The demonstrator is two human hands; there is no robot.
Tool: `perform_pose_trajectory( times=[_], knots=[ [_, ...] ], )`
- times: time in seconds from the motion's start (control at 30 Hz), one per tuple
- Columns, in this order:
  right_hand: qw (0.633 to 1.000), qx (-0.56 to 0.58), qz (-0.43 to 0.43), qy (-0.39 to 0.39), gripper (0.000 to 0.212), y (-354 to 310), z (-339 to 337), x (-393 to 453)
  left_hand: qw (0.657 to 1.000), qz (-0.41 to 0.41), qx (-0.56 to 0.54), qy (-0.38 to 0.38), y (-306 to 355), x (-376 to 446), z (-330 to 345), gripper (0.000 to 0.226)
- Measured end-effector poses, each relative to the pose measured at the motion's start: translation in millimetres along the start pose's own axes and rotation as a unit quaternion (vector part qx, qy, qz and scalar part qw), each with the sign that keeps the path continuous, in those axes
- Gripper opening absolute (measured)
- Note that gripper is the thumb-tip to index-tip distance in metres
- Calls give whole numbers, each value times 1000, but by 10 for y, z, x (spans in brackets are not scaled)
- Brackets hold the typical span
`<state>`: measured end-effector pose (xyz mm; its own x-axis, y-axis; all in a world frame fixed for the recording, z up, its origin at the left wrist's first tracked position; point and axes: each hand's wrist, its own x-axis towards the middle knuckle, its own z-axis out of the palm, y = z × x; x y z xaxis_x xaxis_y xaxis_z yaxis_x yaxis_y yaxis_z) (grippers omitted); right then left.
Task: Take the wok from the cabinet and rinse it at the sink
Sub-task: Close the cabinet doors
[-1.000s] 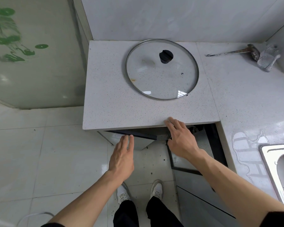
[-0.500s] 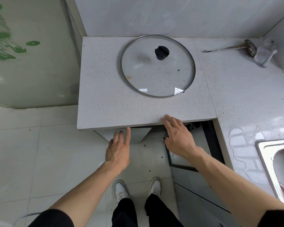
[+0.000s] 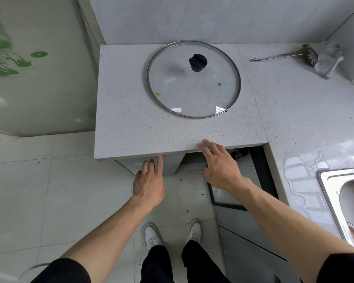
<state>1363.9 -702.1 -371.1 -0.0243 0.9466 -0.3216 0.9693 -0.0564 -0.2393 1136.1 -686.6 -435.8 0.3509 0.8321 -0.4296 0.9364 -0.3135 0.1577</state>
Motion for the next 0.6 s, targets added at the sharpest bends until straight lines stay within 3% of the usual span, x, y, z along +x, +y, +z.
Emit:
perform_pose_trajectory(
  times=[0.33,0.6],
  knots=[
    [998,47,-30,-10,72,119,-71,-119,988,124,-35,85,284,-149,-255,81],
    [989,99,97,47,63,456,154,-633,977,172,-21,121,555,73,-521,71]
  ],
)
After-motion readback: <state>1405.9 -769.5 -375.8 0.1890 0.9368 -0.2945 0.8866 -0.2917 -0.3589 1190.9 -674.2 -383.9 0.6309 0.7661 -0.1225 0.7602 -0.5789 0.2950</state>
